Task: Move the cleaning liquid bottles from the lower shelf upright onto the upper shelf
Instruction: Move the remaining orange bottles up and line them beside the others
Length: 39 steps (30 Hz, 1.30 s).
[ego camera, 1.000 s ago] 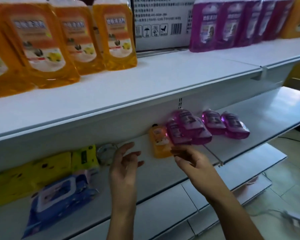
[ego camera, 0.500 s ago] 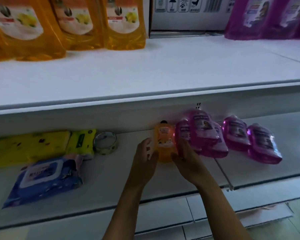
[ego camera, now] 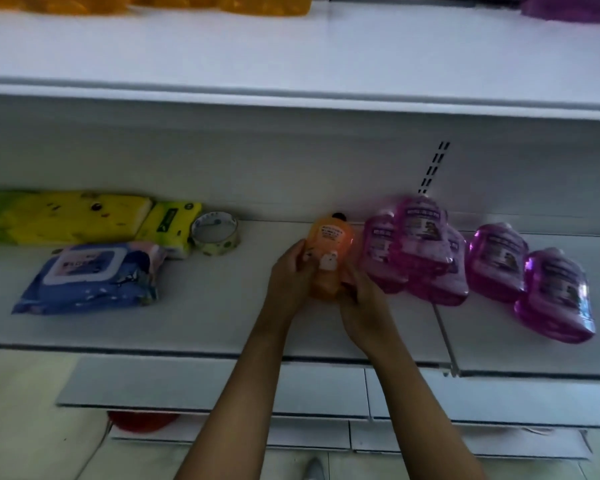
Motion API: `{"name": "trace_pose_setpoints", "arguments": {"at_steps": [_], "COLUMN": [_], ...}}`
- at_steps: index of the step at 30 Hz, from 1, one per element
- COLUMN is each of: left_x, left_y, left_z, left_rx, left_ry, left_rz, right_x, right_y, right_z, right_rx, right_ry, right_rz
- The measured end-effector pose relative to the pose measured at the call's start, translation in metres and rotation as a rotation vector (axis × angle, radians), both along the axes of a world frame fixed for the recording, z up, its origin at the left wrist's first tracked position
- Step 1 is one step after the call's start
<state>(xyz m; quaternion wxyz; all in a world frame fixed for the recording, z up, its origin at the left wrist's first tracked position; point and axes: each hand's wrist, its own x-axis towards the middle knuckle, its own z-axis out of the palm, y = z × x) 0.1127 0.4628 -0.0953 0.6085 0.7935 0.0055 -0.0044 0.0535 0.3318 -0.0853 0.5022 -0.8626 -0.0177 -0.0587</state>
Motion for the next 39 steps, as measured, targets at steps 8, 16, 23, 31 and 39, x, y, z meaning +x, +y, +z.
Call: {"name": "trace_pose_setpoints", "arguments": {"at_steps": [8, 16, 23, 31, 39], "left_x": [-0.038, -0.063, -0.088, -0.158, -0.178], "left_y": [0.012, 0.047, 0.074, 0.077, 0.077], "left_z": [-0.005, -0.012, -0.003, -0.006, 0.044], "left_rx": [-0.115, -0.112, -0.206, -0.630, -0.525], "left_ry": [0.010, -0.001, 0.025, 0.034, 0.045], "left_rz": [0.130, 0.107, 0.031, 0.025, -0.371], "right_x": [0.008, 0.005, -0.019, -0.101, -0.161], "right_y": [-0.005, 0.019, 0.042, 0.074, 0.054], "right_z": [-0.006, -0.010, 0.013, 0.014, 0.069], "right_rx": [0.196, 0.134, 0.038, 0.542, 0.447], "right_ry": [0.109, 0.180, 0.225, 0.077, -0.112], "right_rz": [0.024, -0.058, -0.090, -0.092, -0.201]}}
